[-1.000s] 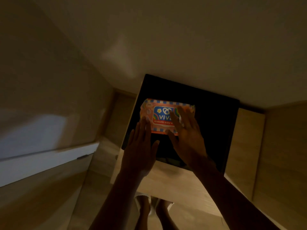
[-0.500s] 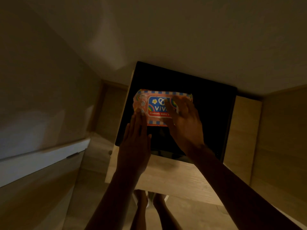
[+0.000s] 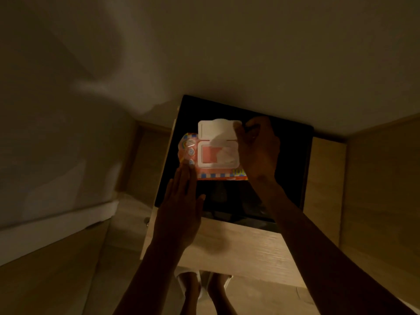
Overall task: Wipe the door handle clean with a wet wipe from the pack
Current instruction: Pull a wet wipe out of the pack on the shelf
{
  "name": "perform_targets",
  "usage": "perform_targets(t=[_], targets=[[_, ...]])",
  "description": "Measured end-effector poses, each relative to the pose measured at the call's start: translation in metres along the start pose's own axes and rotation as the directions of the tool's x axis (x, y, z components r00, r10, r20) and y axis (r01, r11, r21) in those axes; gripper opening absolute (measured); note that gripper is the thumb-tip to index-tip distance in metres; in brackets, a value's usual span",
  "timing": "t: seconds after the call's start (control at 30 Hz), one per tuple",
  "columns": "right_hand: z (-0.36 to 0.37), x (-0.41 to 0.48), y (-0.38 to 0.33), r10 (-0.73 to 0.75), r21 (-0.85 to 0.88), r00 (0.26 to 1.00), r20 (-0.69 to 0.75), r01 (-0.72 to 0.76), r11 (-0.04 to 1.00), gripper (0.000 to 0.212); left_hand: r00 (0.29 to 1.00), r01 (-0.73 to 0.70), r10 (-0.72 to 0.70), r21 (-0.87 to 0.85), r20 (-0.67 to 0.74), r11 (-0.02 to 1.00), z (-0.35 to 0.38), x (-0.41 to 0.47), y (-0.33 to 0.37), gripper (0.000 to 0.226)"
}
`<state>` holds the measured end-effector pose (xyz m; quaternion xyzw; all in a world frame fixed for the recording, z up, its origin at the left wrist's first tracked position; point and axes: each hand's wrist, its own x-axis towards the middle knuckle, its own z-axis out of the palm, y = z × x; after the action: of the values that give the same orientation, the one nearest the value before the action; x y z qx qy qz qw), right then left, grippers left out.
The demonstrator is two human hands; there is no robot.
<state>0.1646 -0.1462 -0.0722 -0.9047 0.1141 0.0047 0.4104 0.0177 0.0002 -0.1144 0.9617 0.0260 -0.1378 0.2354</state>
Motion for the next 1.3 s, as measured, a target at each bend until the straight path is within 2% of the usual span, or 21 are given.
perform_targets(t=[0.07, 0.2, 0.47, 0.63, 0.77, 0.87, 1.03, 1.13, 1.3], targets=[[0.002, -0.001, 0.002, 0.045, 0.099, 0.998, 0.039, -0.049, 0.994, 0.020, 1.000, -0.001, 0.001, -0.018, 0.004, 1.000, -0.002, -0.002, -0.003, 0.069], [0.005, -0.011, 0.011, 0.002, 0.122, 0.981, 0.196, -0.027, 0.992, 0.008, 1.000, -0.004, 0.004, -0.058, 0.009, 0.998, -0.006, -0.004, -0.007, 0.070], [-0.008, -0.018, 0.035, -0.144, -0.014, 0.903, 0.404, 0.163, 0.987, 0.036, 0.999, 0.040, -0.043, -0.113, -0.032, 0.993, -0.016, 0.010, 0.013, 0.070], [-0.012, -0.016, 0.028, -0.176, -0.183, 0.862, 0.475, 0.292, 0.939, 0.034, 0.993, -0.035, 0.021, -0.117, -0.114, 0.992, -0.015, 0.020, 0.014, 0.058], [-0.011, -0.016, 0.021, -0.196, -0.245, 0.865, 0.461, 0.337, 0.909, 0.021, 0.993, -0.022, 0.014, -0.062, -0.121, 0.998, -0.015, 0.023, 0.014, 0.056], [-0.010, -0.017, 0.016, -0.200, -0.212, 0.882, 0.426, 0.312, 0.926, 0.013, 0.991, -0.025, 0.018, -0.050, -0.131, 0.998, -0.016, 0.023, 0.015, 0.056], [-0.010, -0.023, 0.011, -0.166, -0.031, 0.930, 0.328, 0.186, 0.982, 0.002, 0.990, -0.006, 0.002, -0.033, -0.140, 0.999, -0.016, 0.026, 0.014, 0.053], [-0.015, -0.023, 0.011, -0.148, 0.140, 0.947, 0.284, 0.112, 0.984, 0.007, 0.989, 0.032, -0.034, -0.012, -0.145, 0.999, -0.019, 0.031, 0.015, 0.052], [-0.030, -0.028, 0.000, -0.189, 0.208, 0.958, 0.216, 0.144, 0.968, 0.004, 0.986, 0.048, -0.047, 0.003, -0.161, 0.999, -0.025, 0.033, 0.014, 0.043]])
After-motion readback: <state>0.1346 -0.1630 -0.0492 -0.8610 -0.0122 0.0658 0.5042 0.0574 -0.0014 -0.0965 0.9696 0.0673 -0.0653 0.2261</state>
